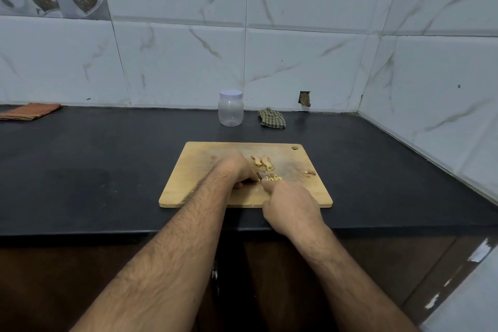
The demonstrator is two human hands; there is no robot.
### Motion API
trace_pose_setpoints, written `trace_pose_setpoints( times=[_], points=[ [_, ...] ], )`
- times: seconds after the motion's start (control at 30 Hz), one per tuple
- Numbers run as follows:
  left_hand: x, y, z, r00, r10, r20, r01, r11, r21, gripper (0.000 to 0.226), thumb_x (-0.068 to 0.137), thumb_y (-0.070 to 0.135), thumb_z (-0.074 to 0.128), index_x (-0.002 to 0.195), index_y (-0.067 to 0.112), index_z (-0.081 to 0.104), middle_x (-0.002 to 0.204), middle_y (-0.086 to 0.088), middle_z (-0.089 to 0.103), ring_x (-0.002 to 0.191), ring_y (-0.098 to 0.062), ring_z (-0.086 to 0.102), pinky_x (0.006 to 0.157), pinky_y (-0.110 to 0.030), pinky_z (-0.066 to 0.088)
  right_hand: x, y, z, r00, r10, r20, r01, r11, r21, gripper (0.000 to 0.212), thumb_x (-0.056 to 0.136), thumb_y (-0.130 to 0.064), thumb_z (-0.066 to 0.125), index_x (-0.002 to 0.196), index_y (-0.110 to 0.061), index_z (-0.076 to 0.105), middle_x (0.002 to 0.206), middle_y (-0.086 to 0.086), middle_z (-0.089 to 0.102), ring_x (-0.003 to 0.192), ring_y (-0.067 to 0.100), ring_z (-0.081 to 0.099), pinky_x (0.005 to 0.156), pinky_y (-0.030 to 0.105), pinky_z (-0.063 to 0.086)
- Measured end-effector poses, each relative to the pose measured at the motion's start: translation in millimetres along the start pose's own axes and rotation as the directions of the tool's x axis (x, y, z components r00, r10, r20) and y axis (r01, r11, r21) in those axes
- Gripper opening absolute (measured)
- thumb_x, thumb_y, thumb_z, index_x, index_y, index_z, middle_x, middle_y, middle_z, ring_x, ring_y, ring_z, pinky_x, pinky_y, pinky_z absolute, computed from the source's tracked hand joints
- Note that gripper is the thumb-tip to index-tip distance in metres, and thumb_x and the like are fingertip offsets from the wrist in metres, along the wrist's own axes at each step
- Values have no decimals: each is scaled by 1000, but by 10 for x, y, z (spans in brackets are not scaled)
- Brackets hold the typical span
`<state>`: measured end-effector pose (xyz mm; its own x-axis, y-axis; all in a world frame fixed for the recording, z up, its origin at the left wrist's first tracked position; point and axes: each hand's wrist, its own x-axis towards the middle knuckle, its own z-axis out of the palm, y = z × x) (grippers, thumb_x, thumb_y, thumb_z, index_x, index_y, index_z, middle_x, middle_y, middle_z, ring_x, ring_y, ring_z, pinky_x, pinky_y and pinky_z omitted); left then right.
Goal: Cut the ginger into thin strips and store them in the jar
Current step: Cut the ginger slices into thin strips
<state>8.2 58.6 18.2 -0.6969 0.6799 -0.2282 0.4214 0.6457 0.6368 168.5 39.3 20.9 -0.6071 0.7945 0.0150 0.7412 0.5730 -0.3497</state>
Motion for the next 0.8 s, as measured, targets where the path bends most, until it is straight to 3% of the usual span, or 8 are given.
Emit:
trace_pose_setpoints(
  times=[0.17,0.37,0.53,0.7,0.8],
  points=[
    [1,0,3,1000,-8,-4,8,1000,3,24,79,31,80,90,12,70,75,-1,66,56,-13,53,67,-27,54,-140,79,23,1000,-23,-5,23,999,-25,61,93,-11,49,146,-40,42,125,-1,61,110,20,58,82,33,50],
    [-45,12,-6,1000,11,-3,-11,1000,13,22,81,29,79,90,12,70,74,-1,64,54,-12,53,56,-24,48,-97,73,29,1000,-3,-16,3,1000,-18,62,93,-11,49,147,-40,40,123,-1,63,111,20,59,82,32,50],
    [-64,-1,-3,999,37,2,-37,999,12,19,81,28,79,84,12,68,73,-1,65,56,-14,54,64,-27,52,-94,97,23,1000,14,-23,-13,999,36,60,93,-15,50,146,-41,43,130,-5,61,116,19,56,84,31,48],
    [-53,-69,-15,997,78,30,-77,996,-48,16,82,19,77,93,8,73,92,-8,74,69,-19,62,83,-37,60,-132,158,-29,1000,7,-19,-7,1000,-4,59,94,-15,50,145,-42,43,133,-6,59,118,19,55,78,30,41],
    [-113,-90,-73,991,110,79,-99,987,-123,5,84,9,71,88,5,72,85,-8,72,64,-18,58,76,-34,58,-157,147,-44,1000,11,-29,-11,1000,-17,58,94,-15,50,145,-42,43,132,-5,60,118,19,55,81,31,45]
  ],
)
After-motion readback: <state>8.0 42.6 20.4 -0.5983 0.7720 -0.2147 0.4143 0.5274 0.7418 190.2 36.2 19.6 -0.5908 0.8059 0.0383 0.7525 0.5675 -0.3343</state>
